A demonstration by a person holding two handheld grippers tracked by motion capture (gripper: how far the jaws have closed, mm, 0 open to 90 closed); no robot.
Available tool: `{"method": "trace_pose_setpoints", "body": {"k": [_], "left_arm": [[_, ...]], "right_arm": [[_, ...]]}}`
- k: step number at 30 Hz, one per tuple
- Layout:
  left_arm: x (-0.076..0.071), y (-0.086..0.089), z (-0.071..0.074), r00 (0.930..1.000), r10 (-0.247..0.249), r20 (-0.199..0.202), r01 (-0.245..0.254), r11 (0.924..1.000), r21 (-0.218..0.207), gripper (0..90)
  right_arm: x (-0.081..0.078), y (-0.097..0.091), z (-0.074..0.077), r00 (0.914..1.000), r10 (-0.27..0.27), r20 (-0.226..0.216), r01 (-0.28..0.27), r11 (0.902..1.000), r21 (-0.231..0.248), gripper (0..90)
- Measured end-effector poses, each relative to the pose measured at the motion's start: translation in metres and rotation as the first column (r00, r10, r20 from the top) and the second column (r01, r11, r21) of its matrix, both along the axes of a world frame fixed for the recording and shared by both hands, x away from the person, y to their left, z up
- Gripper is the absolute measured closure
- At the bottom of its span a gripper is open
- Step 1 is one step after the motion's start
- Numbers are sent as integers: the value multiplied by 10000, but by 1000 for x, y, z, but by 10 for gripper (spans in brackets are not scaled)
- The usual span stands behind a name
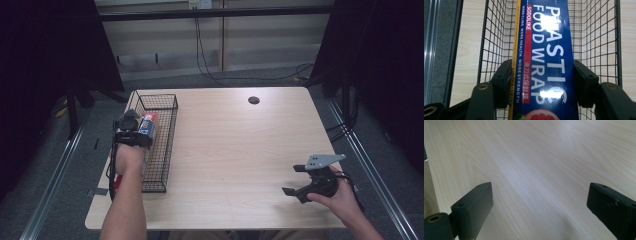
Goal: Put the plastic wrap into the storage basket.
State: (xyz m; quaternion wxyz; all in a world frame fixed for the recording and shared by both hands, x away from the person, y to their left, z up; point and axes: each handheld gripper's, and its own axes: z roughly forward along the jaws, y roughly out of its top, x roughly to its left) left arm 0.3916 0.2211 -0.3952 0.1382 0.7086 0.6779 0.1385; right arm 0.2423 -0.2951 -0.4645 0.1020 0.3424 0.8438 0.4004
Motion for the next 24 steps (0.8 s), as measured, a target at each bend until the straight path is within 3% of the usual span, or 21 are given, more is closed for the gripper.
{"method": "trace_pose_setpoints", "body": {"k": [24], "left_arm": [[2,-3,-3,9990,-135,-427,141,9998,150,411]], "right_arm": [[0,0,0,10000,10,0,-10,10000,5,67]]}}
